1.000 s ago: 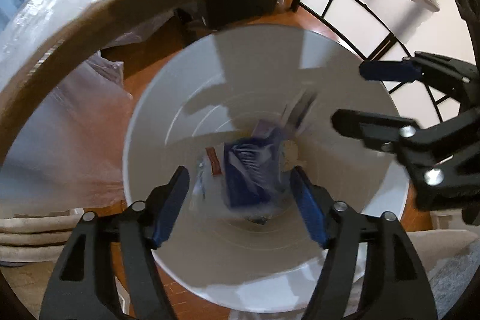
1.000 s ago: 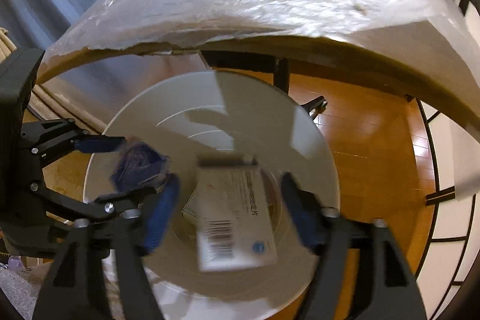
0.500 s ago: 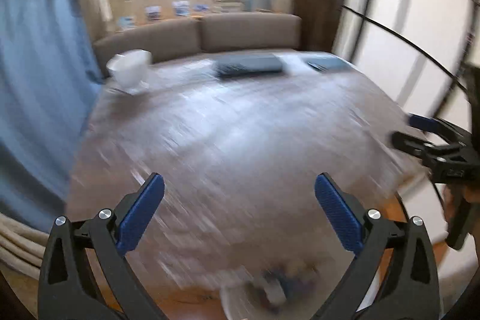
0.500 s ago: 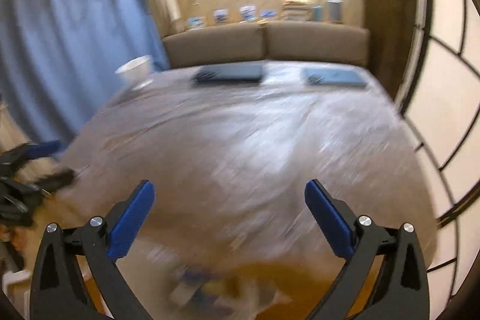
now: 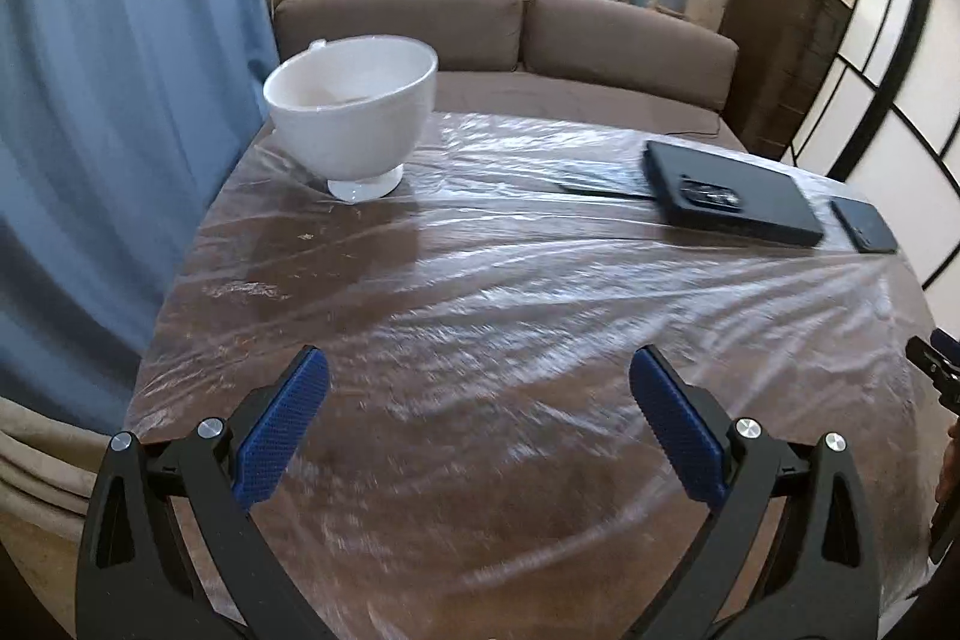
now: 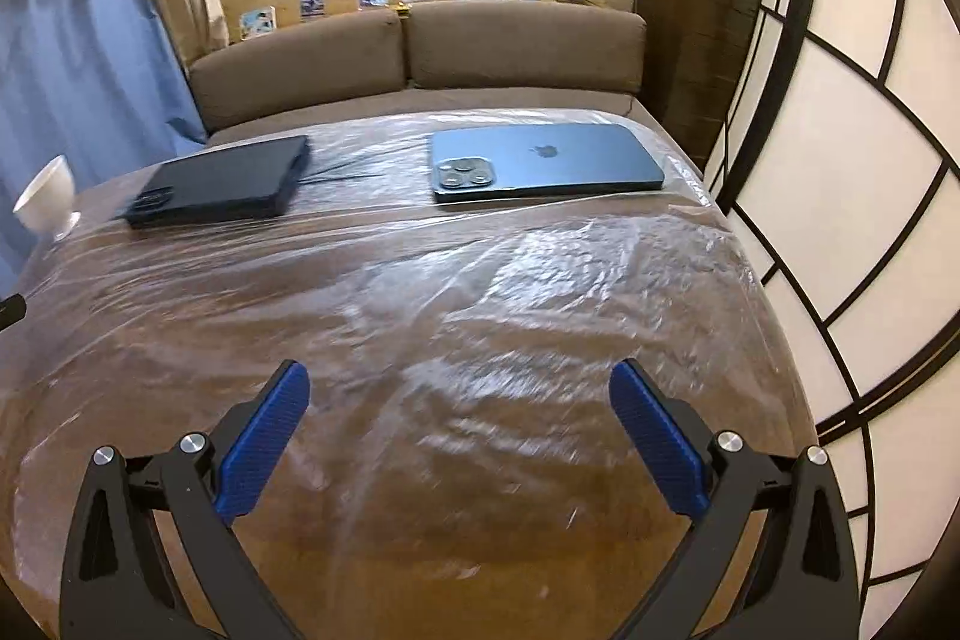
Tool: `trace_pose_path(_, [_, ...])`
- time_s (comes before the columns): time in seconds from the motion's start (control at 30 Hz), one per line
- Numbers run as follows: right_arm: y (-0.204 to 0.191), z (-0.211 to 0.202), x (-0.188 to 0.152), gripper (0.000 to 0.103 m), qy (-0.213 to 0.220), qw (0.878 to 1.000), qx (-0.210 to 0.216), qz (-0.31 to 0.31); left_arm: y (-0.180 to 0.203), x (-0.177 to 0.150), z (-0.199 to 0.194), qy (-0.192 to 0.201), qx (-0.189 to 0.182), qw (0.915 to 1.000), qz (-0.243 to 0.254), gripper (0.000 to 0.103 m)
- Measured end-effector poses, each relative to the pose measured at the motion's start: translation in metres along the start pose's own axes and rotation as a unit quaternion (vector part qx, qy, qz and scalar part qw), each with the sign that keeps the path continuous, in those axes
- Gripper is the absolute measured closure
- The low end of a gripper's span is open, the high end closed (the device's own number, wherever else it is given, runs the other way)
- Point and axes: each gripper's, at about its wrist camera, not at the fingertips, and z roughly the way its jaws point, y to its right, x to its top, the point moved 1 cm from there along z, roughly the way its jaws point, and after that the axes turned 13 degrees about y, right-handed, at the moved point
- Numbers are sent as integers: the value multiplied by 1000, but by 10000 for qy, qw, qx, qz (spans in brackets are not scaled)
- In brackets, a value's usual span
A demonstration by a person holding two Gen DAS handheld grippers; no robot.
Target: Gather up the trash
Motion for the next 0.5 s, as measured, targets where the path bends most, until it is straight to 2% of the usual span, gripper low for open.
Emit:
trace_pose_path(0.23, [6, 20, 0, 4, -331, 9994, -117, -22, -1, -7, 20, -250, 339, 9991, 73, 1])
trace_pose_path(0.5, [5, 24, 1, 4, -342, 9993, -125, -28, -1, -6, 16, -244, 345, 9991, 70, 1])
